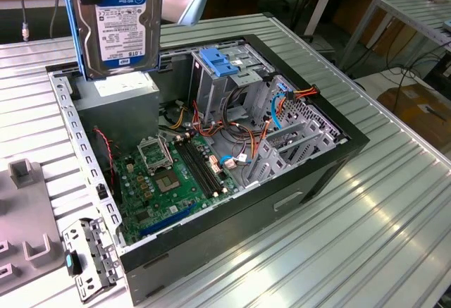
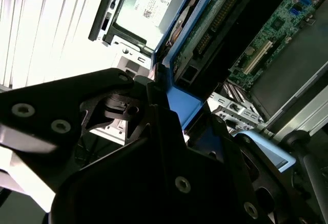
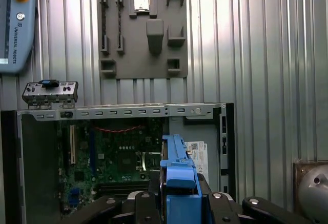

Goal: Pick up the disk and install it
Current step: 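Pick up the disk, then insert the disk into the insertion slot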

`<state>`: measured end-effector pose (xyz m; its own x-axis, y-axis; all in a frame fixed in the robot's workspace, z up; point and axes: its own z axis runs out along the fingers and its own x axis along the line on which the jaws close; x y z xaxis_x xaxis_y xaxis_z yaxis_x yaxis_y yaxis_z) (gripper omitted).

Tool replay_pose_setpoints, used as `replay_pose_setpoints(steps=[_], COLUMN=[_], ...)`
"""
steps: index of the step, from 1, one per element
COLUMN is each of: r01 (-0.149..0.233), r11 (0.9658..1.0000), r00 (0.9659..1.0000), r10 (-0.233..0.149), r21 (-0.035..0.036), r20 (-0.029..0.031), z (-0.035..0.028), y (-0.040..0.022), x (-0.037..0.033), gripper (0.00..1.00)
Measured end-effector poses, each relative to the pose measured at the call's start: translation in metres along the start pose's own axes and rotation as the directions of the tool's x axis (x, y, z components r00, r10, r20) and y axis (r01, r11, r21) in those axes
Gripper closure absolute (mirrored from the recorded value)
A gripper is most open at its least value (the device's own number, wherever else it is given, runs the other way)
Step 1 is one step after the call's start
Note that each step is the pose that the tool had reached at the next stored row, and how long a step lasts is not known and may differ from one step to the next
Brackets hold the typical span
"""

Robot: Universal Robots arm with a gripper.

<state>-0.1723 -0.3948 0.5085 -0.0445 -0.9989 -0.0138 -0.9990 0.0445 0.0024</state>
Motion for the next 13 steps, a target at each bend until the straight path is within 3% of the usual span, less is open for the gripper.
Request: replay_pose_setpoints(steps=[6, 13], r01=[-0.002, -0.002], r11=[1.0, 1.0], r00=[1.0, 1.0], r10=[0.002, 0.002], r21=[0.0001, 0.0], r20=[0.0, 0.0], z=[0.0005, 0.0006], y=[-0.0044, -0.0067], x=[0.0087, 0.0098], gripper=[0.63, 0.63])
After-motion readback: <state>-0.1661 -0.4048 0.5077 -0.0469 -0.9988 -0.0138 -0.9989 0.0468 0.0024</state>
